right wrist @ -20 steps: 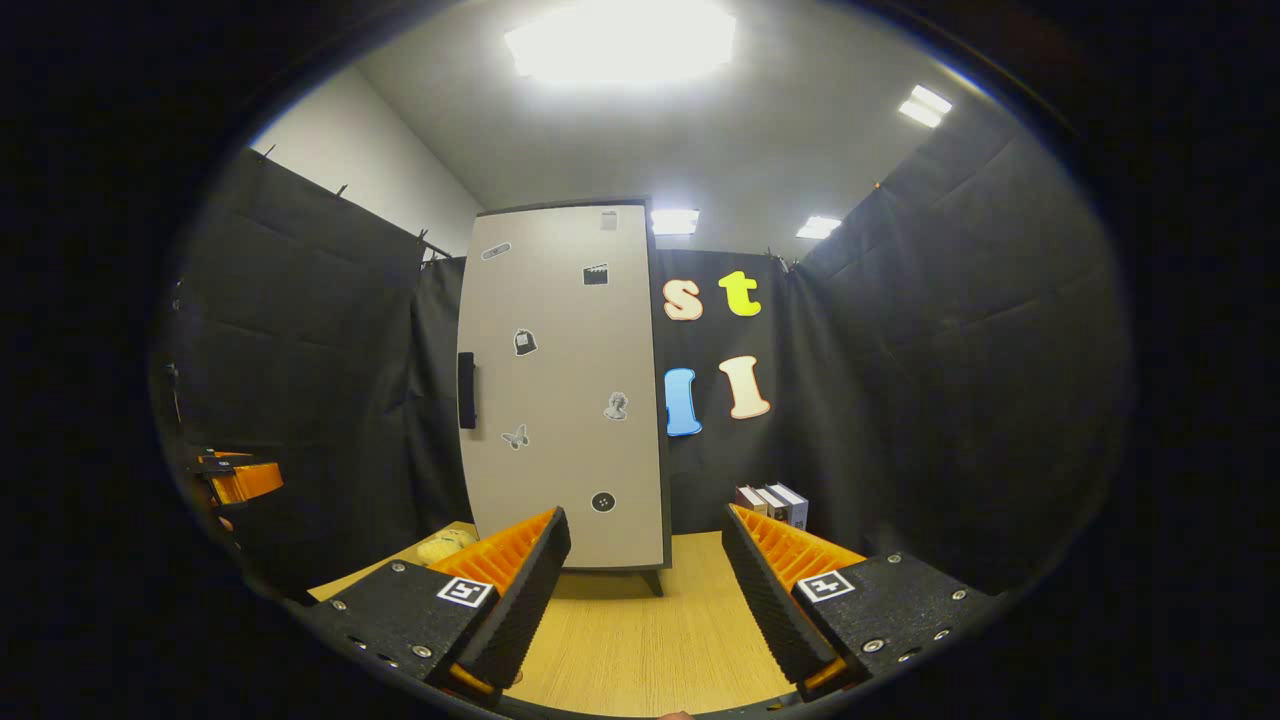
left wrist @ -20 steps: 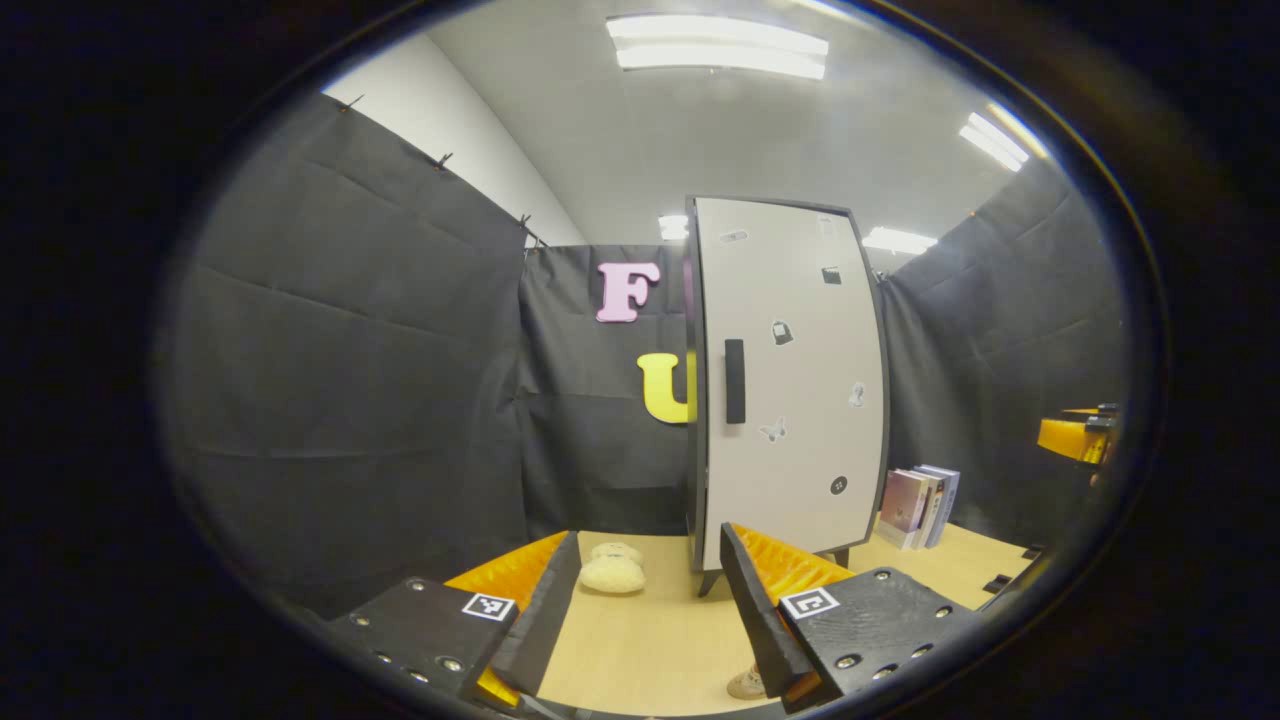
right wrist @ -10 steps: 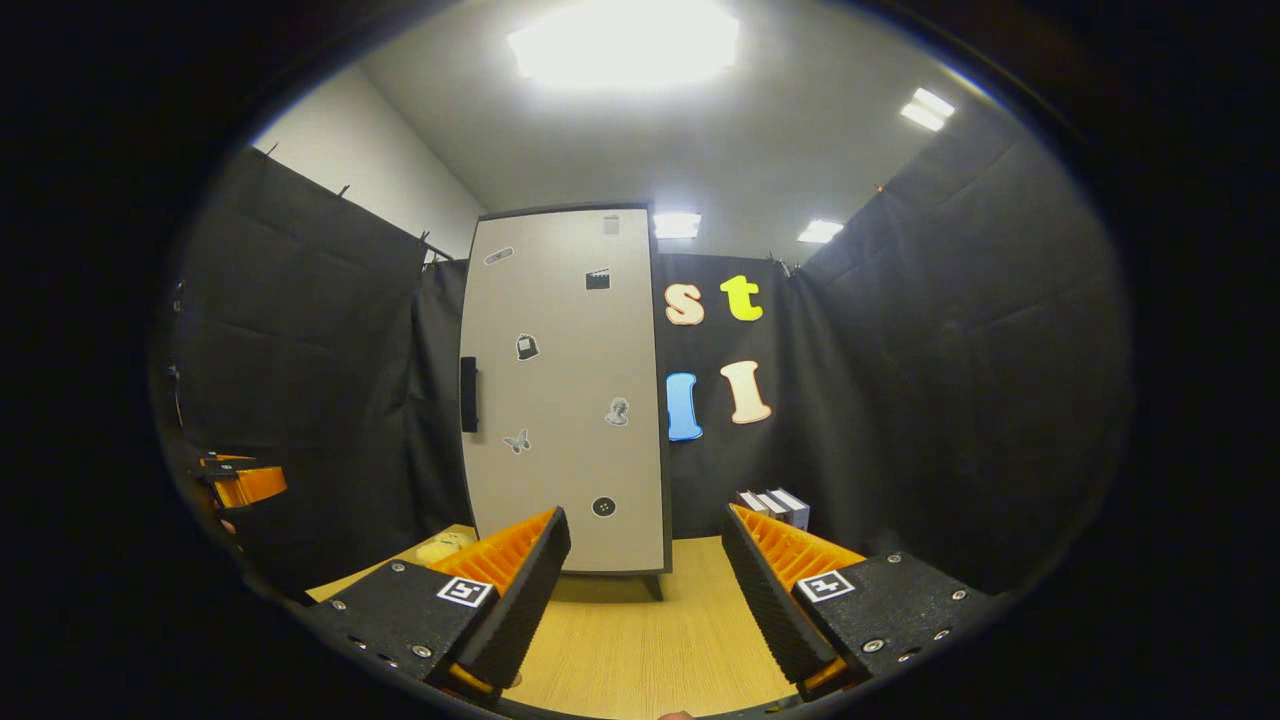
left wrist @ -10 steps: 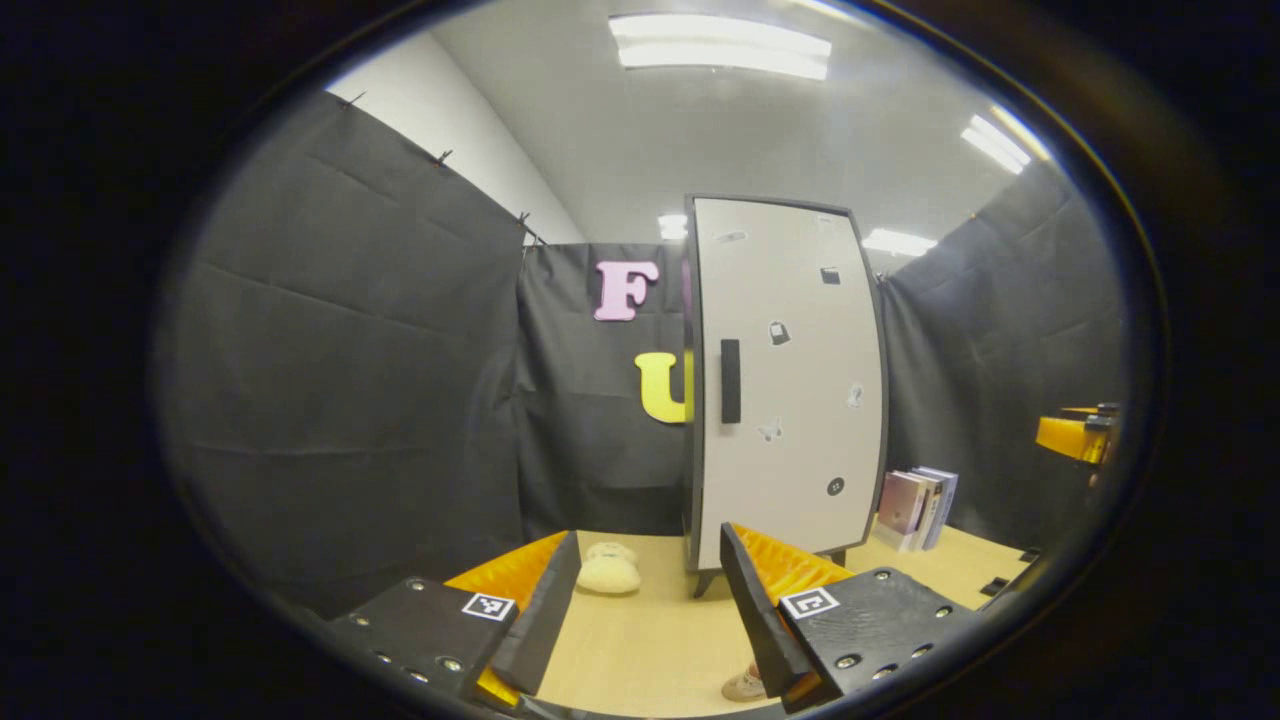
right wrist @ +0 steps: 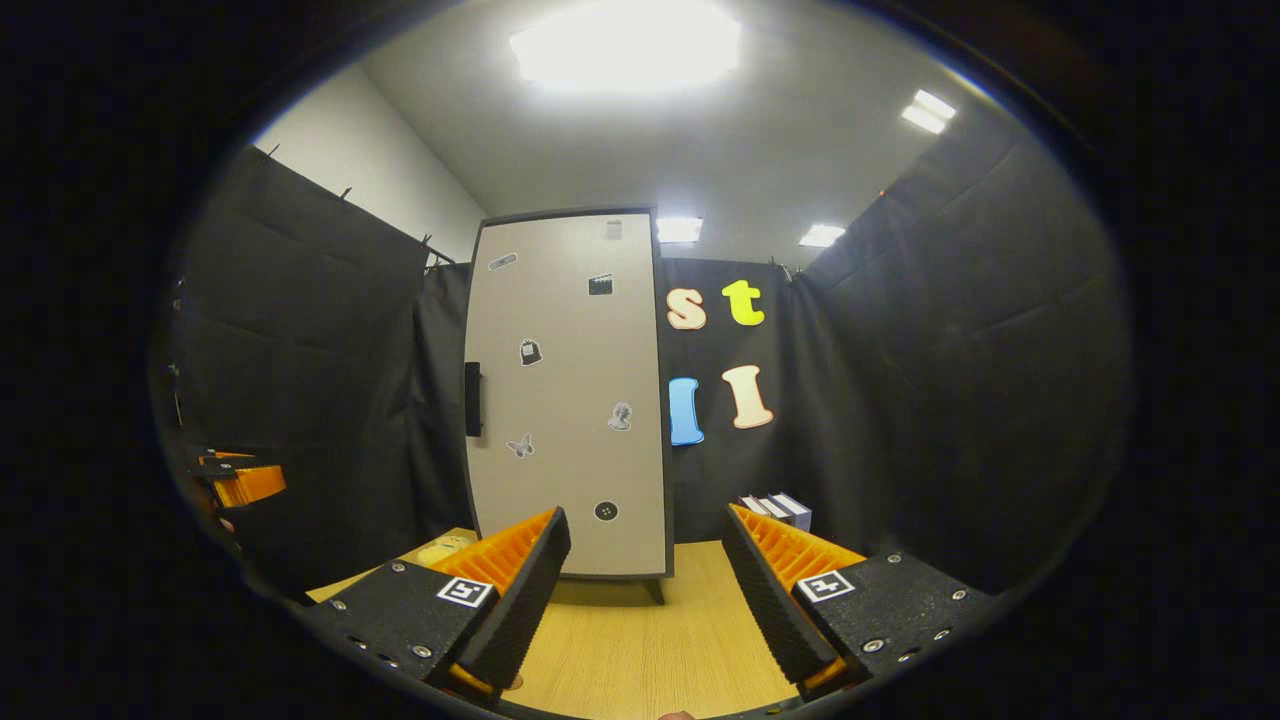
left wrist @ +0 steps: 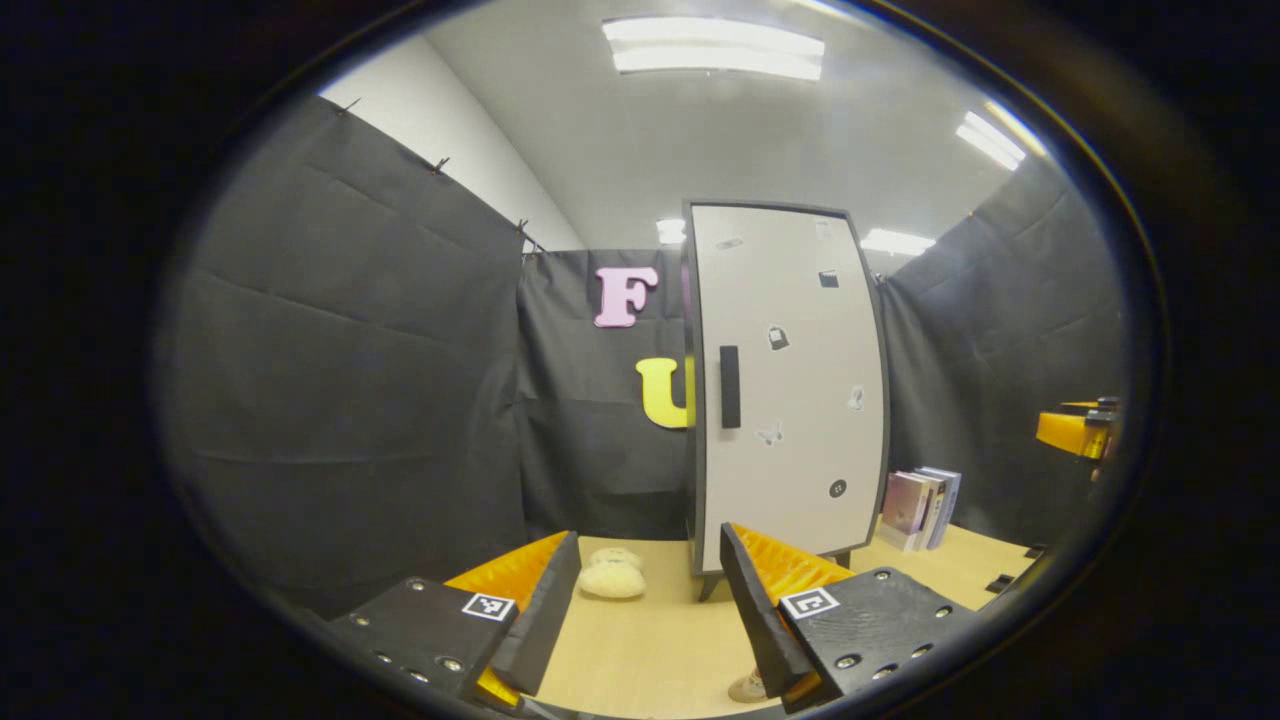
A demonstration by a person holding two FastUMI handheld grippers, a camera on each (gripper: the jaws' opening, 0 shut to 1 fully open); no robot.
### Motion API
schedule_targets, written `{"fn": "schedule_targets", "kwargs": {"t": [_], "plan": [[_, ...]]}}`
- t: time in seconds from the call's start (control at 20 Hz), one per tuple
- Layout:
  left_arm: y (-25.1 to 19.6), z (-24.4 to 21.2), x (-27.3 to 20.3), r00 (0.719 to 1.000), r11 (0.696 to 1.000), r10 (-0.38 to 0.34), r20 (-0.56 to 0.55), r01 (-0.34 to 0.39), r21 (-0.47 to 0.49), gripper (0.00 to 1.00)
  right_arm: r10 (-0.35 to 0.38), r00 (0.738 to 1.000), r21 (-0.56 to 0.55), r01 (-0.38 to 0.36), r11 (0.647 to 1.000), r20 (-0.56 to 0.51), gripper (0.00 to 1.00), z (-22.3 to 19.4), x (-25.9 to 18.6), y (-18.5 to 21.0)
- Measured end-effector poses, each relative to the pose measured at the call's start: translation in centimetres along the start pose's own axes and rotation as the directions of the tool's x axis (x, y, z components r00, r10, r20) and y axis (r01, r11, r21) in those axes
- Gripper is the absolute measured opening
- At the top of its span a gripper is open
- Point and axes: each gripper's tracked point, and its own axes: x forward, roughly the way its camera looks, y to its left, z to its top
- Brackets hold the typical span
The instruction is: Open the cabinet door with the right hand, grasp the bottle in the cabinet with the left hand and place it on the coaster, then close the cabinet door with the right hand.
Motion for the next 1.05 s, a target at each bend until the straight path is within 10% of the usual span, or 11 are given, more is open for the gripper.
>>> {"fn": "schedule_targets", "kwargs": {"t": [1.05], "plan": [[0.45, 0.11, -0.10, 1.000, 1.000, 0.008, 0.007, -0.008, 0.014, 0.81, 0.003, 1.000, -0.004, -0.003, 1.000, 0.021, 0.94, 0.31, 0.35, 0.04]]}}
